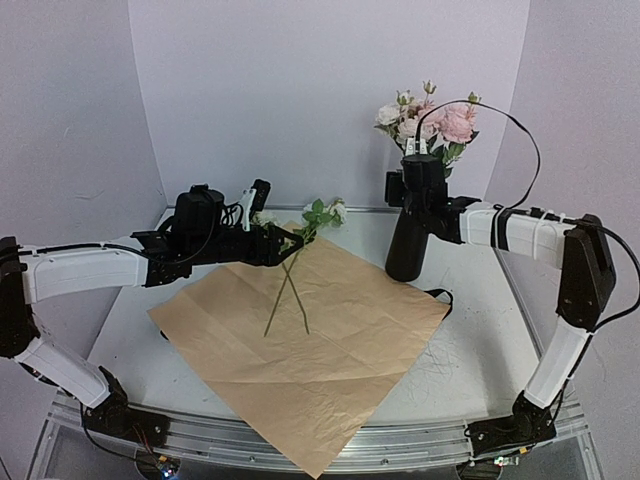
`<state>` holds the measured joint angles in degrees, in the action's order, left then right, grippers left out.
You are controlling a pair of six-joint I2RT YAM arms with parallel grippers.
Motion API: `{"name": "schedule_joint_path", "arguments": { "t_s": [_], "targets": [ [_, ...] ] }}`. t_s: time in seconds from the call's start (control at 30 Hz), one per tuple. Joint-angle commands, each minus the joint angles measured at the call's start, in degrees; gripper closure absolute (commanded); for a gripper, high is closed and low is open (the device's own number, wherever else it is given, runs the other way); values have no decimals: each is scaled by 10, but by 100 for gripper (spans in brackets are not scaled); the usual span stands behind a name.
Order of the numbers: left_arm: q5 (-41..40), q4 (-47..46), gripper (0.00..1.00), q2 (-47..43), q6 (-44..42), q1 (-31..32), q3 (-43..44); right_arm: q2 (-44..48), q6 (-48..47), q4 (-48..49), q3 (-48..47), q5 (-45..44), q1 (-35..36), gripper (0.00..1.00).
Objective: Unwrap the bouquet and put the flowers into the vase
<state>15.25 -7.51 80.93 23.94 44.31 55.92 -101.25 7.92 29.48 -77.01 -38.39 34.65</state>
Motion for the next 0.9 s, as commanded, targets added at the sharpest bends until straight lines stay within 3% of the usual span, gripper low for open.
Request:
{"name": "schedule_joint_path", "arguments": {
  "t_s": [0.0,0.17,0.27,0.37,0.43,0.6,0.73,0.87],
  "targets": [
    [0,-9,30,-2,-6,2,23,66,34,-32,7,52,-2,22],
    [-37,9,28,15,11,0,32,107,84,-88,28,115,-1,2],
    [-70,33,22,33,22,-5,42,135,113,-112,48,172,-1,2],
    [-106,47,4,40,36,-8,42,164,140,-125,74,241,-1,2],
    [-137,64,0,48,48,-13,44,176,154,-134,86,283,0,2],
    [-141,133,1,113,45,-26,93,186,174,-157,111,333,25,2],
    [-132,158,15,167,31,-27,131,186,186,-158,124,347,67,2],
    [-172,183,26,221,22,-28,168,174,202,-159,124,349,115,2]
  ]
}}
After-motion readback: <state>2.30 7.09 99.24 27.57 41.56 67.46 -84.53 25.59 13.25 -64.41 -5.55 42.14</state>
